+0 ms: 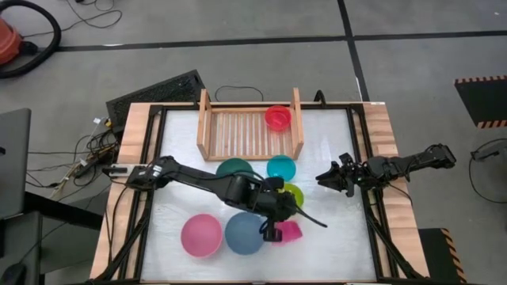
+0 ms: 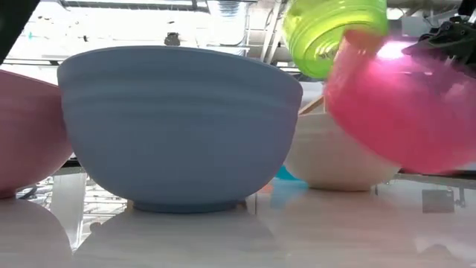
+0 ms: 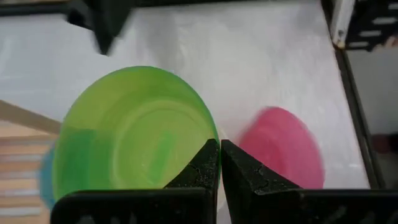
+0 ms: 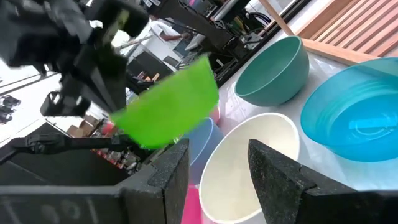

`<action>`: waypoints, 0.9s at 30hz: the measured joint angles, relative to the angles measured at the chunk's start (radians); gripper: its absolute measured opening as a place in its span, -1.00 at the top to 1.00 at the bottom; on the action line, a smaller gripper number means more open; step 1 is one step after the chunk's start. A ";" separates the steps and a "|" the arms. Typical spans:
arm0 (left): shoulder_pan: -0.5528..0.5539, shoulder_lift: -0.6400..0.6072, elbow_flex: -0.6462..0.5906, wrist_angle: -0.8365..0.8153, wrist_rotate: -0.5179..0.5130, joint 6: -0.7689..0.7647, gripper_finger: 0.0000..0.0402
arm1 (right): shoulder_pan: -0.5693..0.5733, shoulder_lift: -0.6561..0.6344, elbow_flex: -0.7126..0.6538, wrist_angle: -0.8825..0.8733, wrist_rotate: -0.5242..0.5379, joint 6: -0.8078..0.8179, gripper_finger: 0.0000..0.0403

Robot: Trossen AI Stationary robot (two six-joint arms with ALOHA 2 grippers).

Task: Place and stack bowls onto a shelf
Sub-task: Stack the small light green bowl on top of the small orange bowl on the shelf

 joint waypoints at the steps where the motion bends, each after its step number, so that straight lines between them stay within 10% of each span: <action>1: 0.005 -0.002 0.000 0.000 -0.016 0.005 1.00 | 0.000 0.000 0.000 0.000 0.000 0.000 0.06; 27: 0.446 -0.027 -0.032 0.004 -0.169 0.276 1.00 | -0.001 0.000 0.000 0.004 0.028 0.014 0.06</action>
